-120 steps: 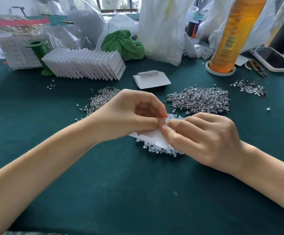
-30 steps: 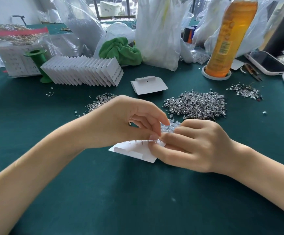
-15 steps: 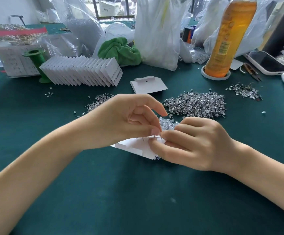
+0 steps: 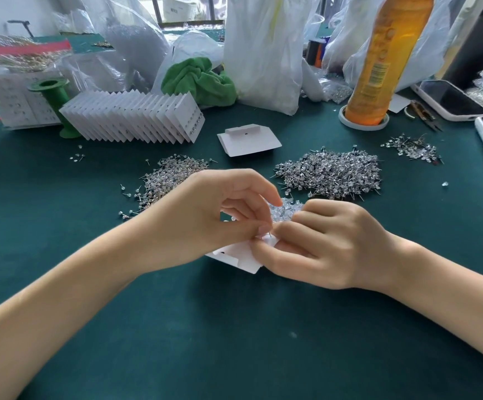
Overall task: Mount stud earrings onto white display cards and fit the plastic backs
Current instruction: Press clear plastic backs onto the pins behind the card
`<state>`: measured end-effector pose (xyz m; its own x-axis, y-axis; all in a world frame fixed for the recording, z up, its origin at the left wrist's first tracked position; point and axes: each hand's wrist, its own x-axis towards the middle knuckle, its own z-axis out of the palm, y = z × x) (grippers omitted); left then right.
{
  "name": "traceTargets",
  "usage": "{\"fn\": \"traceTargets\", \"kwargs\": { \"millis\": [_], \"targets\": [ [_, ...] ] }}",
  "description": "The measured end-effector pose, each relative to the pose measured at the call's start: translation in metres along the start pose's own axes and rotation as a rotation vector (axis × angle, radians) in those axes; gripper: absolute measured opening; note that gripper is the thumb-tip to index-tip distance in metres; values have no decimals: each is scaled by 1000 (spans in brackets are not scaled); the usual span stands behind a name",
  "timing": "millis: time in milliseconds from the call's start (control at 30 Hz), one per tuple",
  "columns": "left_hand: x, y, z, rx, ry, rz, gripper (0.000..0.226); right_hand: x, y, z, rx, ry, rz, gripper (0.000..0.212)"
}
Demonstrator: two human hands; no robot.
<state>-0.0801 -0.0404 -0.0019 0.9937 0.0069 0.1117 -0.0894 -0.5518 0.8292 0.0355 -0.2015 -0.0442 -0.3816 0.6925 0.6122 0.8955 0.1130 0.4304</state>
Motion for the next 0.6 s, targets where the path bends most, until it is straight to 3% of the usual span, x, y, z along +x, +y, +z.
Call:
{"fn": "traceTargets", "kwargs": {
  "millis": [600],
  "targets": [
    [3,0,0,64,-45,53,23,-1,0,0,25,-15,0,16]
  ]
}}
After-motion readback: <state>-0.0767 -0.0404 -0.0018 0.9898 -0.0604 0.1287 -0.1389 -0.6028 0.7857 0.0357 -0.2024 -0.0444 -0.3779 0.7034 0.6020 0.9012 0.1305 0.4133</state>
